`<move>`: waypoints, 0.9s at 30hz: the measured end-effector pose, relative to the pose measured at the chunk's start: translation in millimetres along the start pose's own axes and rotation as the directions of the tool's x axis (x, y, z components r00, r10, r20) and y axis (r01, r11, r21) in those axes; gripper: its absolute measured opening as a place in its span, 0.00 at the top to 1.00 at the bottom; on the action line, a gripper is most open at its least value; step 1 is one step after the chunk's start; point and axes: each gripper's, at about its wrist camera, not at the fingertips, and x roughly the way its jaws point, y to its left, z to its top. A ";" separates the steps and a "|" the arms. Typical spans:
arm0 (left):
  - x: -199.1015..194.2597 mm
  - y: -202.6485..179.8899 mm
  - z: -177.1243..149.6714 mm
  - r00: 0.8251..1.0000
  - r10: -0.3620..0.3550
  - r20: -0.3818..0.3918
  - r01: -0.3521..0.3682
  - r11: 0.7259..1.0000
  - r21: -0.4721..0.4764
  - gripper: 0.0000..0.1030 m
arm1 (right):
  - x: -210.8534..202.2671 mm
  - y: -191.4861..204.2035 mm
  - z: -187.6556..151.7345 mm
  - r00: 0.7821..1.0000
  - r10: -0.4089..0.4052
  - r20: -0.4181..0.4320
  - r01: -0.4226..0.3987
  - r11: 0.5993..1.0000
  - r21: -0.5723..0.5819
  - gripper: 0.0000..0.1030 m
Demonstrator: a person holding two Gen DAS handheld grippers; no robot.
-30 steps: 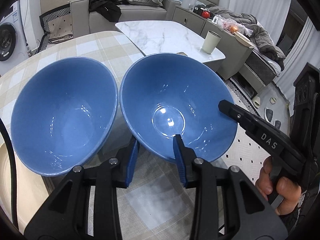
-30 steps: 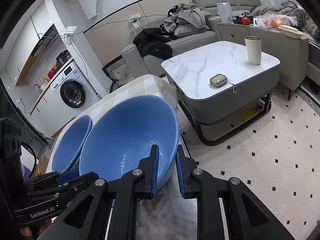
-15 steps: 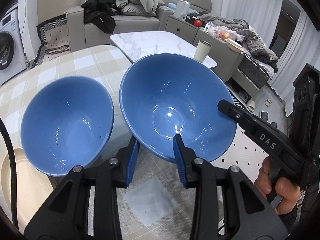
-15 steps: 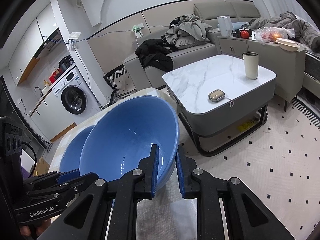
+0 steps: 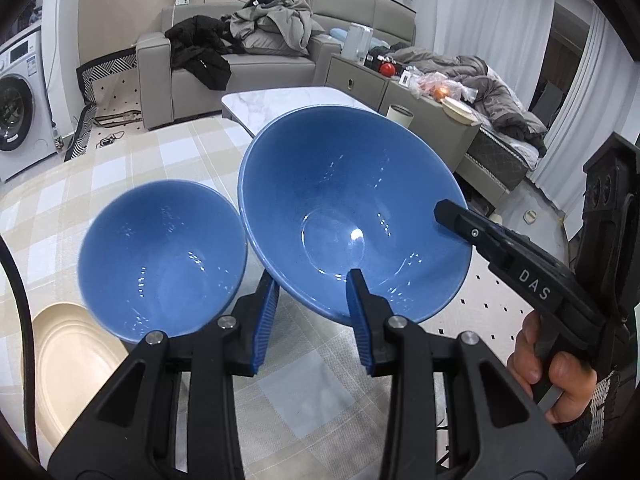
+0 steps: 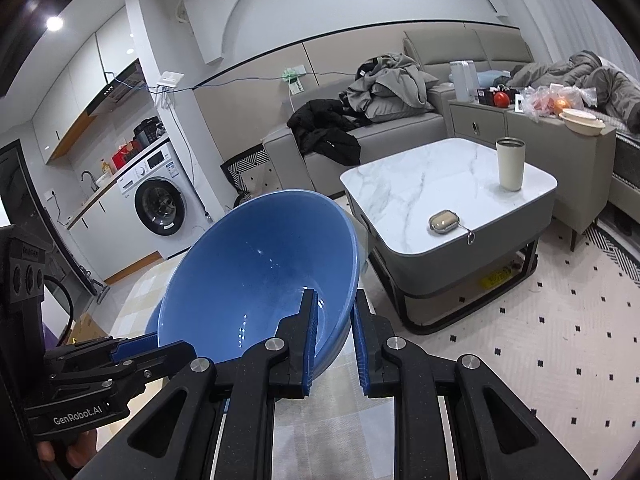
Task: Organize plates and bowls
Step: 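Lift the nested blue bowls with both grippers and lower them into the other blue bowl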
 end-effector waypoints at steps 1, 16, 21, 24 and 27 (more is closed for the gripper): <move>-6.1 0.1 0.0 1.000 0.002 0.004 -0.002 1.000 0.001 0.69 | -3.0 4.0 0.3 1.000 0.004 0.007 -0.004 1.000 -0.009 0.82; -71.4 20.1 -8.1 0.998 0.054 0.031 -0.054 0.998 -0.013 0.69 | -7.4 52.1 0.6 0.999 0.053 0.009 -0.052 0.995 -0.081 0.82; -76.0 33.3 -8.6 0.997 0.075 0.026 -0.075 0.997 -0.022 0.69 | 1.4 61.9 -2.1 0.998 0.062 0.003 -0.061 0.995 -0.075 0.82; -76.8 41.1 -9.5 0.996 0.086 0.025 -0.086 0.996 -0.023 0.69 | 8.2 65.2 -3.3 0.998 0.066 0.000 -0.066 0.996 -0.064 0.82; -78.1 51.0 -10.7 0.995 0.092 0.025 -0.091 0.995 -0.030 0.69 | 14.2 67.5 -4.1 0.997 0.071 0.013 -0.071 0.996 -0.050 0.82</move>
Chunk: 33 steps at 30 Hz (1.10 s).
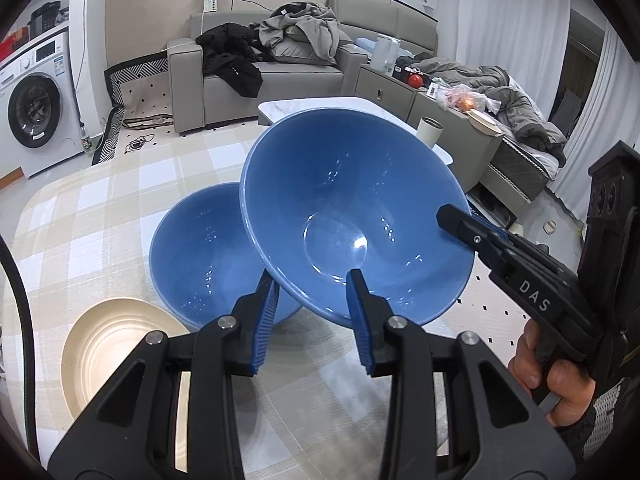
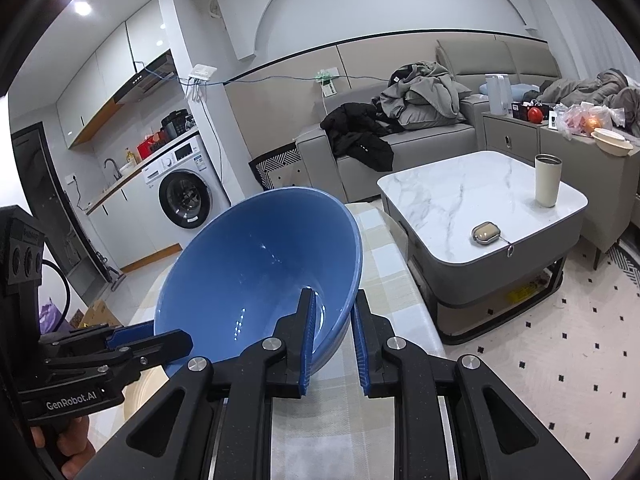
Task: Organize plates and bowls
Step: 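Lift the nested blue bowls with both grippers and lower them into the other blue bowl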
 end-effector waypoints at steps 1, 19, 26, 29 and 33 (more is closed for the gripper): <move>-0.8 3.9 -1.0 1.000 0.004 0.000 -0.004 1.000 0.000 0.69 | 0.6 1.5 -0.3 1.000 0.002 0.008 -0.002 1.000 0.003 0.82; -27.5 53.8 -4.0 0.999 0.032 0.027 -0.031 0.999 -0.039 0.69 | 12.6 34.3 -5.6 0.994 0.068 0.082 -0.066 0.998 -0.023 0.81; -18.5 71.4 -5.2 0.998 0.061 0.018 -0.060 0.997 -0.048 0.69 | 32.5 44.0 -10.4 0.997 0.069 0.047 -0.067 0.997 -0.041 0.81; -11.8 79.0 -5.4 0.998 0.065 0.008 -0.064 0.996 -0.064 0.69 | 40.9 46.8 -11.8 0.997 0.071 0.030 -0.069 0.996 -0.053 0.81; 0.1 83.9 -3.5 0.996 0.089 0.002 -0.089 0.994 -0.063 0.69 | 52.3 49.9 -13.2 0.997 0.076 0.013 -0.075 0.995 -0.060 0.80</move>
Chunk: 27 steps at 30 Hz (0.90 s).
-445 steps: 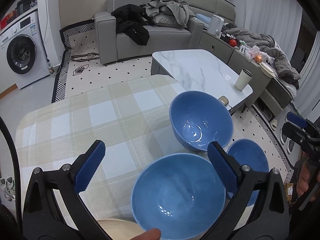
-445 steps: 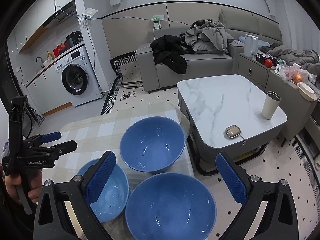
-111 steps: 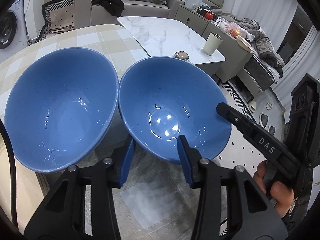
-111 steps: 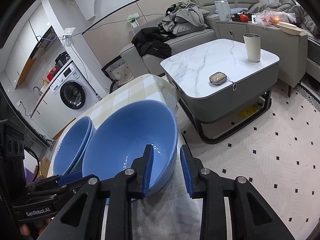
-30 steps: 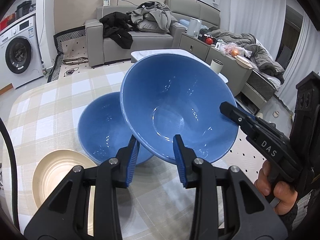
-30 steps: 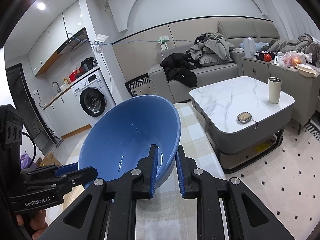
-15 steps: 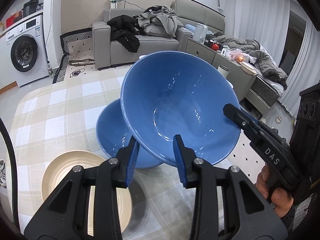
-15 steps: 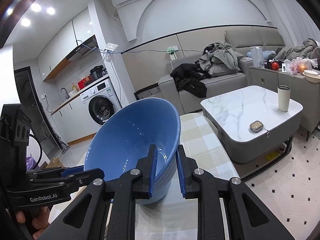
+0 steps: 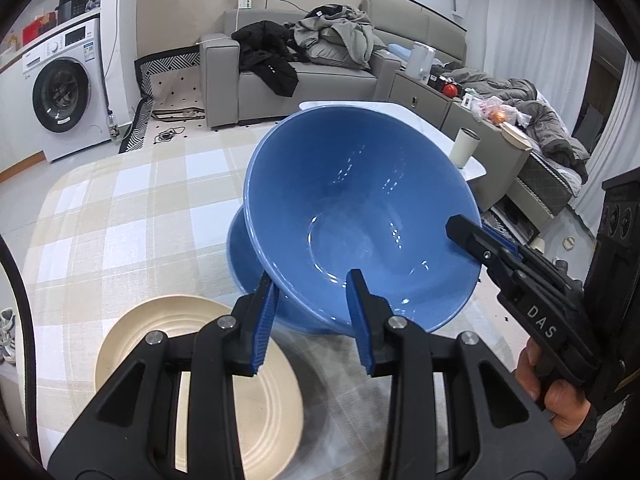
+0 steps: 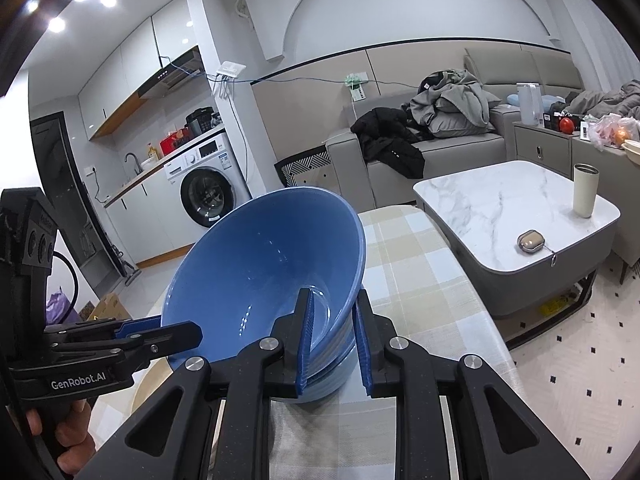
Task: Organize plates and bowls
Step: 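Lift the nested blue bowls with both grippers and lower them into the other blue bowl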
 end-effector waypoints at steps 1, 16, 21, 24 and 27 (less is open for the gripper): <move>3.0 1.7 0.3 1.000 0.005 -0.001 -0.005 1.000 0.001 0.69 | 3.4 1.2 -0.6 1.000 -0.001 -0.006 0.001 1.000 -0.004 0.80; 49.2 19.8 7.4 0.998 0.056 -0.032 -0.056 0.998 0.010 0.69 | 37.0 6.7 -3.1 0.997 -0.009 -0.071 0.007 1.000 -0.018 0.80; 62.2 21.9 6.3 0.995 0.091 -0.037 -0.090 0.996 0.028 0.69 | 44.5 14.0 -8.5 0.996 -0.040 -0.078 0.036 0.998 -0.058 0.79; 70.1 23.0 6.2 0.995 0.093 -0.048 -0.091 0.995 0.032 0.69 | 48.7 15.0 -11.2 0.995 -0.051 -0.090 0.045 0.997 -0.071 0.77; 77.7 25.8 5.9 0.994 0.095 -0.056 -0.093 0.995 0.035 0.69 | 52.2 15.0 -13.5 0.993 -0.061 -0.096 0.054 0.996 -0.073 0.77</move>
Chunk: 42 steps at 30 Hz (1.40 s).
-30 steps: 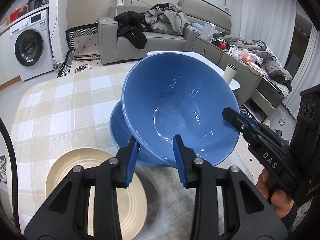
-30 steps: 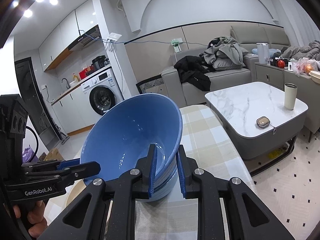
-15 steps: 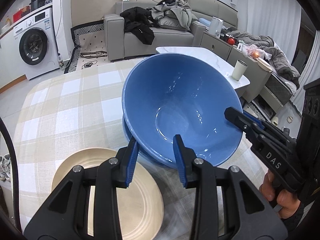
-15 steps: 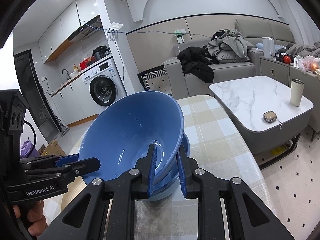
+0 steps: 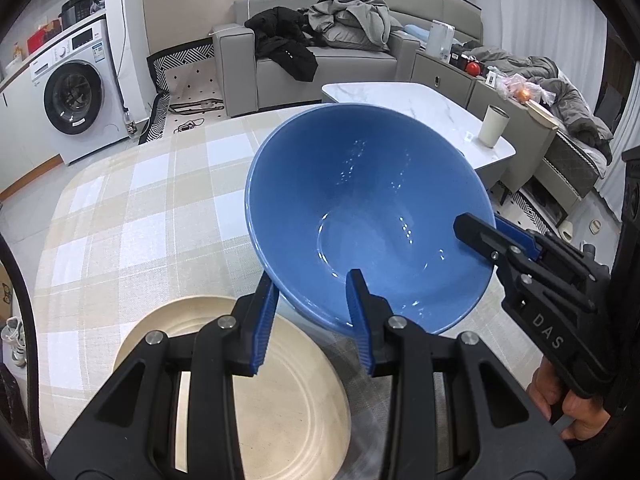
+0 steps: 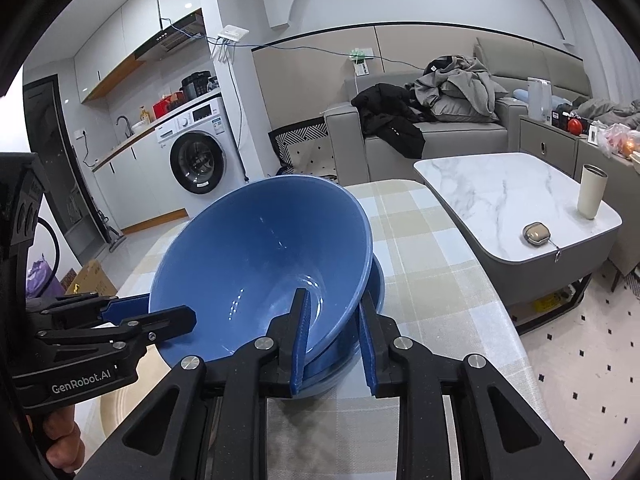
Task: Organize plates and bowls
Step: 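Lift the nested blue bowls with both grippers and lower them into the other blue bowl, then open both grippers and withdraw them from the three nested bowls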
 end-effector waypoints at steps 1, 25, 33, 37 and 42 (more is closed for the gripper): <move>3.1 0.5 0.3 1.000 -0.001 -0.004 0.001 1.000 -0.001 0.69 | 1.5 0.0 -0.4 1.000 -0.004 -0.002 0.004 1.000 -0.001 0.77; 49.6 18.5 -4.8 0.998 -0.027 -0.052 0.025 0.999 -0.040 0.69 | 5.4 6.2 -10.2 0.996 -0.084 -0.011 0.083 0.995 -0.051 0.74; 52.9 33.8 -6.2 0.996 -0.068 -0.056 0.064 0.996 -0.060 0.64 | 2.6 -1.2 -8.3 0.997 -0.081 -0.007 0.080 0.995 -0.053 0.55; 48.4 42.4 -4.6 0.998 -0.062 -0.028 0.060 0.995 -0.077 0.41 | 1.4 -4.8 -6.4 0.998 -0.052 -0.019 0.051 0.998 -0.031 0.41; 38.4 55.2 -4.8 0.997 -0.082 -0.001 0.082 0.990 -0.114 0.22 | 5.6 -12.7 -5.2 0.999 -0.017 -0.036 0.018 0.999 0.033 0.14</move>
